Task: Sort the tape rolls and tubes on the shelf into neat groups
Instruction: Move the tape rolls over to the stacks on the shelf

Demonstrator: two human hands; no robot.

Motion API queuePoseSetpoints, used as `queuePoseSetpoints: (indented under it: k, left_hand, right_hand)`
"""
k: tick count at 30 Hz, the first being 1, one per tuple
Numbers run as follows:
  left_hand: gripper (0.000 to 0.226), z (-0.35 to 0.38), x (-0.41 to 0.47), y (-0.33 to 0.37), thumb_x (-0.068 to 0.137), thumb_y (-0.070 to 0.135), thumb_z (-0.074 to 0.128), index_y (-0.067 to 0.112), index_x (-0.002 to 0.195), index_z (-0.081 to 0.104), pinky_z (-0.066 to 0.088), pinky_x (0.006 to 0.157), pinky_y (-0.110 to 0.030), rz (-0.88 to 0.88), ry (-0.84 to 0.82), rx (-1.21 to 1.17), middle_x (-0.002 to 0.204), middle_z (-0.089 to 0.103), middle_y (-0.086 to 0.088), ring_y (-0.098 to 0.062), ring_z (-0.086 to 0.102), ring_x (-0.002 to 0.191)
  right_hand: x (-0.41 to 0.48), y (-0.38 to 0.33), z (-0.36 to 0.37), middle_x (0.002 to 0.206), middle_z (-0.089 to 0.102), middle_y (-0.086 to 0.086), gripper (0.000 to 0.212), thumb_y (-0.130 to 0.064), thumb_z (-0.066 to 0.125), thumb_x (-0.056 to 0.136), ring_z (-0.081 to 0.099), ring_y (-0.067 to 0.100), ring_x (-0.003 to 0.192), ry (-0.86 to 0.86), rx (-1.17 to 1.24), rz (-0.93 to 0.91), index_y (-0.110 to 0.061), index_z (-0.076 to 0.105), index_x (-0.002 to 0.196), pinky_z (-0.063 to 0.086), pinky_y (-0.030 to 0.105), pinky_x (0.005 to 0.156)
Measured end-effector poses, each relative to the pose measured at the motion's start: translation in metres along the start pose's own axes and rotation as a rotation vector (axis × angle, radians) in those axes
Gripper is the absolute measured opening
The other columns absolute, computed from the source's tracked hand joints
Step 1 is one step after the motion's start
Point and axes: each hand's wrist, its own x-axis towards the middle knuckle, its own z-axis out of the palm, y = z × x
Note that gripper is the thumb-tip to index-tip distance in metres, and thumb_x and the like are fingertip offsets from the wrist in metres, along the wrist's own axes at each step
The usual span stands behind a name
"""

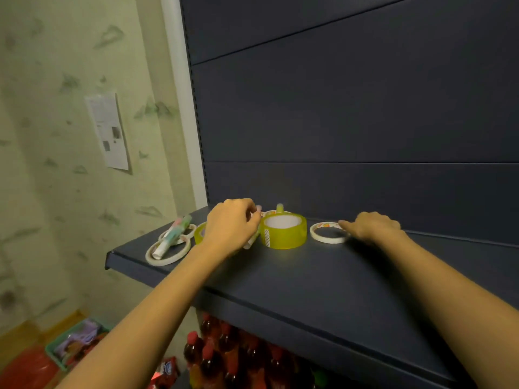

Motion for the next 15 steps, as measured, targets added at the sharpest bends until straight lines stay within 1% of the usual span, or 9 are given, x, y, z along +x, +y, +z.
queuePoseSetpoints:
  k: [1,2,3,5,6,8,10,12,15]
  left_hand:
    - [0.026,0.005,0.011,-0.005,0.092,0.036,0.048,0.018,0.094,0.067,0.038,0.061,-0.027,-0.007,0.002,-0.008,0.088,0.07,0.0,-0.021,0.062,0.083]
    - [0.026,0.01,0.021,-0.009,0.091,0.036,0.049,0.018,0.094,0.067,0.039,0.061,-0.027,-0.018,-0.011,-0.017,0.089,0.07,-0.001,-0.021,0.062,0.083]
    - [0.026,0.015,0.03,-0.012,0.091,0.037,0.049,0.018,0.094,0.067,0.042,0.063,-0.029,-0.027,-0.036,-0.021,0.09,0.069,-0.002,-0.023,0.062,0.084]
    - [0.028,0.026,0.046,-0.015,0.091,0.039,0.05,0.017,0.096,0.067,0.051,0.071,-0.035,-0.038,-0.111,-0.018,0.093,0.069,-0.005,-0.026,0.063,0.088]
    - [0.03,0.031,0.053,-0.016,0.091,0.039,0.05,0.016,0.098,0.066,0.053,0.076,-0.038,-0.043,-0.151,-0.011,0.096,0.069,-0.006,-0.027,0.063,0.09]
    - [0.033,0.04,0.067,-0.018,0.091,0.042,0.048,0.015,0.101,0.066,0.052,0.081,-0.04,-0.045,-0.238,0.03,0.102,0.068,-0.008,-0.028,0.062,0.095]
    - [0.04,0.05,0.081,-0.019,0.091,0.047,0.047,0.012,0.099,0.066,0.05,0.079,-0.038,-0.023,-0.355,0.084,0.1,0.067,-0.009,-0.029,0.061,0.095]
    - [0.047,0.058,0.092,-0.02,0.09,0.052,0.046,0.009,0.098,0.065,0.046,0.074,-0.035,0.002,-0.471,0.119,0.094,0.064,-0.007,-0.028,0.06,0.092]
    - [0.042,0.069,0.105,-0.019,0.088,0.049,0.053,0.01,0.1,0.064,0.04,0.07,-0.033,0.063,-0.616,0.125,0.09,0.058,-0.005,-0.024,0.054,0.083]
  right_hand:
    - [0.007,-0.002,0.002,0.132,0.053,0.008,0.065,-0.065,0.033,0.091,0.05,0.029,0.119,-0.007,-0.025,0.015,-0.016,0.052,0.129,0.038,0.036,0.09]
    - [0.013,-0.004,0.006,0.13,0.054,0.007,0.066,-0.067,0.032,0.09,0.051,0.028,0.118,-0.01,-0.057,0.021,-0.017,0.054,0.127,0.038,0.036,0.088]
    - [0.018,-0.005,0.011,0.122,0.057,0.006,0.065,-0.067,0.033,0.089,0.054,0.026,0.113,-0.01,-0.091,0.018,-0.017,0.056,0.123,0.038,0.034,0.083]
    - [0.024,-0.008,0.017,0.103,0.057,0.004,0.055,-0.06,0.038,0.091,0.055,0.023,0.099,-0.004,-0.145,0.005,-0.016,0.059,0.115,0.036,0.032,0.077]
    - [0.027,-0.008,0.017,0.098,0.055,0.003,0.05,-0.056,0.04,0.091,0.054,0.022,0.094,-0.009,-0.155,0.002,-0.016,0.06,0.113,0.036,0.031,0.076]
    - [0.031,-0.005,0.01,0.099,0.055,0.003,0.044,-0.054,0.042,0.091,0.053,0.022,0.093,-0.025,-0.16,0.004,-0.016,0.059,0.108,0.036,0.031,0.077]
    - [0.032,0.0,0.002,0.095,0.054,0.002,0.041,-0.055,0.042,0.091,0.051,0.022,0.088,0.005,-0.167,0.007,-0.017,0.057,0.096,0.036,0.031,0.077]
    - [0.029,0.008,-0.005,0.092,0.052,0.003,0.041,-0.057,0.041,0.091,0.049,0.023,0.085,0.057,-0.173,0.021,-0.018,0.052,0.087,0.036,0.031,0.076]
    - [0.018,0.019,-0.014,0.088,0.053,0.003,0.043,-0.058,0.042,0.09,0.05,0.024,0.083,0.113,-0.159,0.065,-0.018,0.053,0.08,0.037,0.032,0.074]
